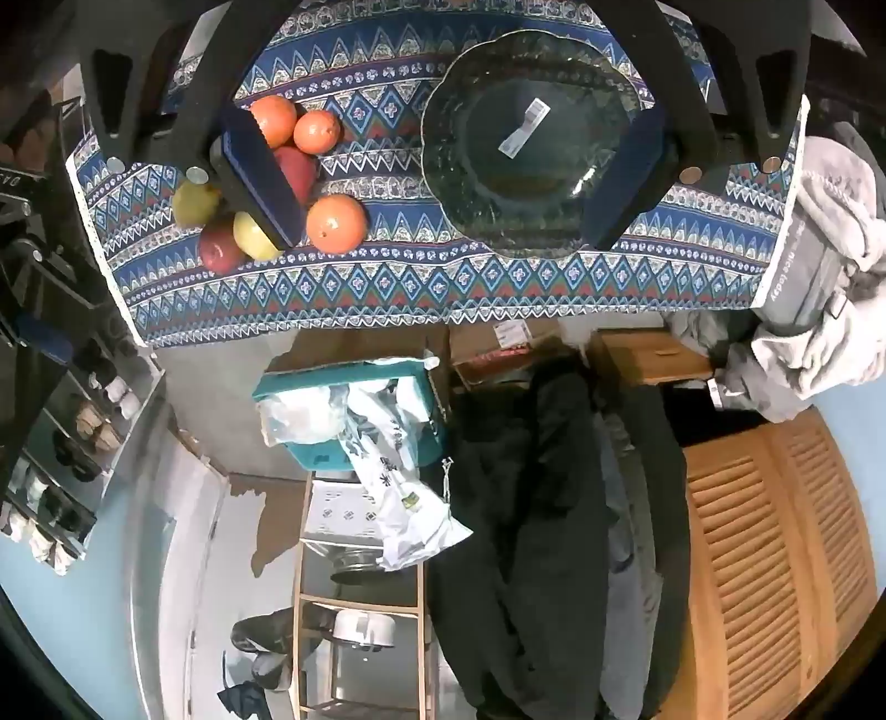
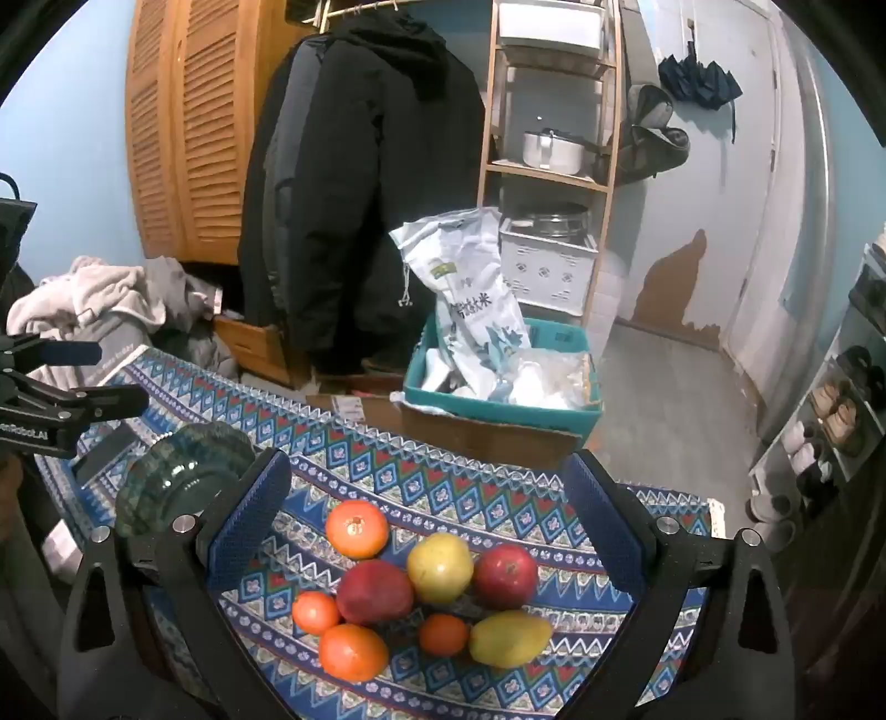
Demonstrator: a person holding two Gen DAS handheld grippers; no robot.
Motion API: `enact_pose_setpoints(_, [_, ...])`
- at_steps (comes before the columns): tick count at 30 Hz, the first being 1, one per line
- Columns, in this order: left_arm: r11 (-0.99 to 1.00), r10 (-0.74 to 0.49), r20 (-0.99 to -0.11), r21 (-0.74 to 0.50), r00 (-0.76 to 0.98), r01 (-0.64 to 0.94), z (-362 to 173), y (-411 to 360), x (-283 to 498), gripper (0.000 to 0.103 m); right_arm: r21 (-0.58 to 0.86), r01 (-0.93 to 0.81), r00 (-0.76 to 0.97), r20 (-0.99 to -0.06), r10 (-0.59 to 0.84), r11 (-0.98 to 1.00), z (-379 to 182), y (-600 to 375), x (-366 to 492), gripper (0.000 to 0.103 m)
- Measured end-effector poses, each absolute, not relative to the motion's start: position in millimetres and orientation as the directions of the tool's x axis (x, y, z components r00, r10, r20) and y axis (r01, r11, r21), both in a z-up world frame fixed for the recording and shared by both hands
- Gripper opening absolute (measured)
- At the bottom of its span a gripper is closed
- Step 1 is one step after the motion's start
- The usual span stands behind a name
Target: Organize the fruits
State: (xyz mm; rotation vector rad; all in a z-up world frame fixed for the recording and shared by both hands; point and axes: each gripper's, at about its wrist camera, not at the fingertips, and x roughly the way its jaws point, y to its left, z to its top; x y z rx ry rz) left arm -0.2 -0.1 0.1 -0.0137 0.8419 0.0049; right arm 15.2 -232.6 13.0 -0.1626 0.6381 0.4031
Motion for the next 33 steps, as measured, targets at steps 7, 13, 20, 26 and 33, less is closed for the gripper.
enact_pose_setpoints(7, [1.0,0.005,-0.744,0.001,0.668,-0.007,1.5,-3.9,-2.0,0.102,-0.026,-0.413,0.731,-0.606,0.314,0.91,13.1,-231.3,14.1,0.097])
enact_pose_setpoints(13, [1.0,-0.008,-0.744,-0.002,0.669,0.01,-2.0,-1.7,-1.7,0.102,-0.028,-0.413,0.731,-0.606,0.313,0.91,13.4,-230.5,13.5,0.097])
enact_pose_setpoints(20, [1.0,-0.002,-0.742,0.009,0.67,0.013,-2.4,-5.0,-1.1,0.102,-0.03,-0.413,0.732,-0.606,0.311,0.91,13.6,-229.8,12.8,0.097])
enact_pose_setpoints(26, [1.0,-0.005,-0.737,0.007,0.676,0.015,-1.8,-6.1,-2.4,0.102,-0.028,-0.412,0.73,-0.608,0.312,0.911,13.4,-230.1,12.9,0.097])
enact_pose_setpoints(33, [1.0,-0.007,-0.733,0.01,0.68,0.021,-2.7,-6.5,-4.4,0.102,-0.029,-0.412,0.729,-0.61,0.311,0.911,14.0,-231.2,14.9,0.097])
